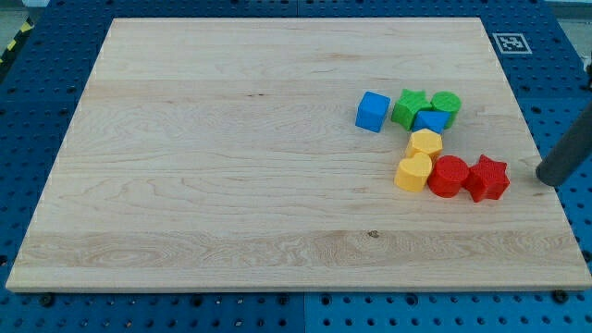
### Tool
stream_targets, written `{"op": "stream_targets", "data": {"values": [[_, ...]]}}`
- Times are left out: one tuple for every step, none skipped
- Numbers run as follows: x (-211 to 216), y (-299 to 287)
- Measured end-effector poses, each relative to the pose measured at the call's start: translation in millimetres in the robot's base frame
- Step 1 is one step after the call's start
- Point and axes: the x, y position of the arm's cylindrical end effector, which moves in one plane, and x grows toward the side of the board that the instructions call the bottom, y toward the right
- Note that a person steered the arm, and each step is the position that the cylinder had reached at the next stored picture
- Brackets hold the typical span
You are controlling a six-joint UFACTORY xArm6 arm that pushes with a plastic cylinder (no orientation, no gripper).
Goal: Slide the red star along with the red circle slightly left and down
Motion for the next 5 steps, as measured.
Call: {"op": "stream_targets", "data": {"values": [[-2.8, -29.2], [-4.6, -46.3], [-4.1, -69.4], [-2.3, -87.4], [-1.5, -99.1]]}}
